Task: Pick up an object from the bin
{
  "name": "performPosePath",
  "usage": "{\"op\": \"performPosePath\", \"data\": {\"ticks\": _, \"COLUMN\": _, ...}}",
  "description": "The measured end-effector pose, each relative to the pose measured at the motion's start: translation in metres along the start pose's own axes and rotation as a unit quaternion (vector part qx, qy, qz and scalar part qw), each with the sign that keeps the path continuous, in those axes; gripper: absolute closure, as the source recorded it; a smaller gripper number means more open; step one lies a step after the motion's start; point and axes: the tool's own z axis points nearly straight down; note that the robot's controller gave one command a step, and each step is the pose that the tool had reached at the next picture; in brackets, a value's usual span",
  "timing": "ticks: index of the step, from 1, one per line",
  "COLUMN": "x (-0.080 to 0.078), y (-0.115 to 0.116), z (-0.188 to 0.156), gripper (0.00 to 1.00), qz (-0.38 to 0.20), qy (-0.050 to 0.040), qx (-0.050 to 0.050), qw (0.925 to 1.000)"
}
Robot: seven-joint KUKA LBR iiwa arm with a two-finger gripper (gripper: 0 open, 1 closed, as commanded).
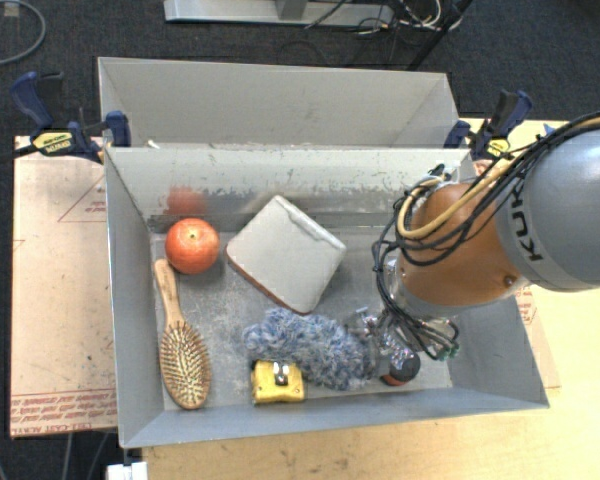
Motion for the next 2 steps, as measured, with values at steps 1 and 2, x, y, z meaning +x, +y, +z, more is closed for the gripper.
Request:
{"op": "performPosePath", "data": {"ticks": 1, "x": 0.000, "y": 0.000, "z": 0.000, "gripper": 1.00, "qz": 0.000, "qy": 0.0000, "qx": 0.000, "qw": 1.0000}}
{"op": "performPosePath", "data": {"ticks": 2, "x": -0.005, "y": -0.004, "z": -0.042, "gripper": 1.00, "qz": 0.006, "qy": 0.0039, "qx": -0.002, "qw": 1.0000}}
